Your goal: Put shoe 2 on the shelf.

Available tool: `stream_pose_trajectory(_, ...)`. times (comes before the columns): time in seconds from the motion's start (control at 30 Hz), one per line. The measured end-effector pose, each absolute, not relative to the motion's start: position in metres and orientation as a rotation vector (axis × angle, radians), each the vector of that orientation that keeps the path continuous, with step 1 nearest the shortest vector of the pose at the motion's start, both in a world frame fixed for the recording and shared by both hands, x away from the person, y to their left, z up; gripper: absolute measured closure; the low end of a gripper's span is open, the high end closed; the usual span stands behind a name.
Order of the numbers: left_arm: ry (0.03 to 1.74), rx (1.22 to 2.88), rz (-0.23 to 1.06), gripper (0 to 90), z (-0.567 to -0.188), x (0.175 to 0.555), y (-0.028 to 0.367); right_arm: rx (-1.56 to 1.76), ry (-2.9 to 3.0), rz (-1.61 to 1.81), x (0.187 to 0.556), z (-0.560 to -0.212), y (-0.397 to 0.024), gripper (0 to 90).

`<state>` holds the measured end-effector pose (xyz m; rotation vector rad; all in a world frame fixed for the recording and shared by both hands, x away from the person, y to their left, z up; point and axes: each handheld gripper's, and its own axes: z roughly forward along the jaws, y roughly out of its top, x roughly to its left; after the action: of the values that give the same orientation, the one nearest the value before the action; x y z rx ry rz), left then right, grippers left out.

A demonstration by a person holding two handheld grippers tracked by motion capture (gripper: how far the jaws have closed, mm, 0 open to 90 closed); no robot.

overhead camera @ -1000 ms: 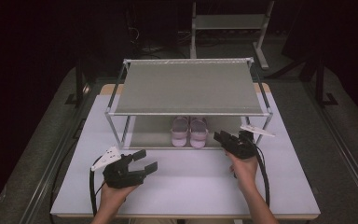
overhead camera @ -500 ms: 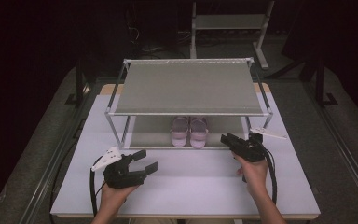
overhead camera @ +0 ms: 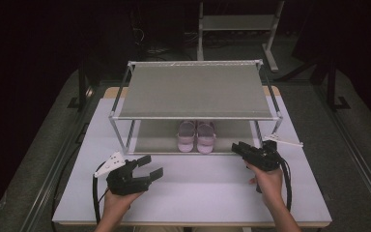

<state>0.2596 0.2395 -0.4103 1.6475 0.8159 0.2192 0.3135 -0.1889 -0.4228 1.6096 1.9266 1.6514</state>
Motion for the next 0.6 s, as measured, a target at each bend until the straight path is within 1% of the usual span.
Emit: stream_pose_trajectory(0.6, 0.817, 1.647, 0.22, 25.8, -0.41, 0.259, 0.24, 1.587, 1.975, 1.666, 0.303, -0.422, -0.196, 55.7)
